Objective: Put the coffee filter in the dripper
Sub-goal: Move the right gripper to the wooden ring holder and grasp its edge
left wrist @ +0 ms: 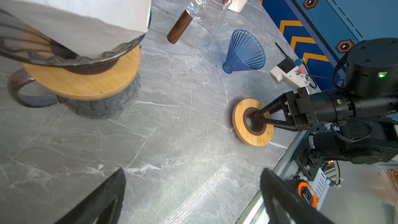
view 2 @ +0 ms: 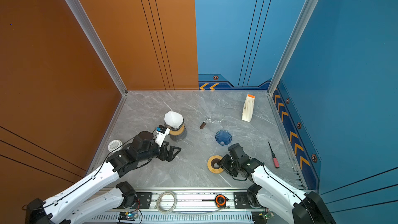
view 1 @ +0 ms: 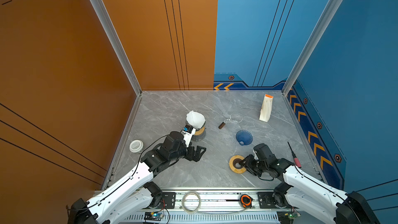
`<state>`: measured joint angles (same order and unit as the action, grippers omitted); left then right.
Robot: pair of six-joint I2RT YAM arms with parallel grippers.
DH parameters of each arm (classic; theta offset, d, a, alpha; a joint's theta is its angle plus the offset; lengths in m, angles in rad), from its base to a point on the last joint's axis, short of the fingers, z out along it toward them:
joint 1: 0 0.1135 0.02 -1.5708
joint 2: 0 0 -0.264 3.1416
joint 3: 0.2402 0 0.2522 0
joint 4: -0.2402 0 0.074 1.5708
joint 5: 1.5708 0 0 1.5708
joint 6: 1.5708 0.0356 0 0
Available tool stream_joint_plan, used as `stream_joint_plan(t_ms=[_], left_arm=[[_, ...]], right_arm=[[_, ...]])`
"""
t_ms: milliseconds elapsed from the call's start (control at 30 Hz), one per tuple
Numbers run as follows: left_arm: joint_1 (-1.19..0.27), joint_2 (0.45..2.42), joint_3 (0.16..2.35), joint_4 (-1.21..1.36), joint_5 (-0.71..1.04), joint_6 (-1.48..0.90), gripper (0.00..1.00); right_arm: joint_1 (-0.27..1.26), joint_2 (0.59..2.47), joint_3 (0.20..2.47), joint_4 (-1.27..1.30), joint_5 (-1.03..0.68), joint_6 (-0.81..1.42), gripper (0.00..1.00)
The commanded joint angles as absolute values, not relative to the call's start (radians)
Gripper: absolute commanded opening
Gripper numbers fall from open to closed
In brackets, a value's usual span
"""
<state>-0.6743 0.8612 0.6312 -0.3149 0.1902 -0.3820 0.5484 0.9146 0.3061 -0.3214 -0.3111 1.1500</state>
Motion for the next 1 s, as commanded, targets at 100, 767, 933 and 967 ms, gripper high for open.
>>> stream_joint_plan(t_ms=[100, 767, 933, 967], left_arm=[[-0.663, 0.876, 0.663, -0.344, 0.183, -0.368, 0.98], [-0.660, 0.898, 0.667, -0.324, 0.206, -0.419, 0.98], [-0.661, 0.896, 0.675, -0.323, 0.210, -0.419, 0.98], [-0.661, 0.896, 0.676, -0.323, 0.212, -0.419, 0.98]], right_arm=[[0.541, 0.907, 0.345, -0.311, -0.299, 1.141, 0.37], [0.521, 0.931, 0.409, -0.328, -0.309, 1.089, 0.19], [0.520, 0.895, 0.417, -0.362, -0.303, 1.086, 0.11], [0.521, 0.889, 0.421, -0.371, -0.303, 1.084, 0.10]])
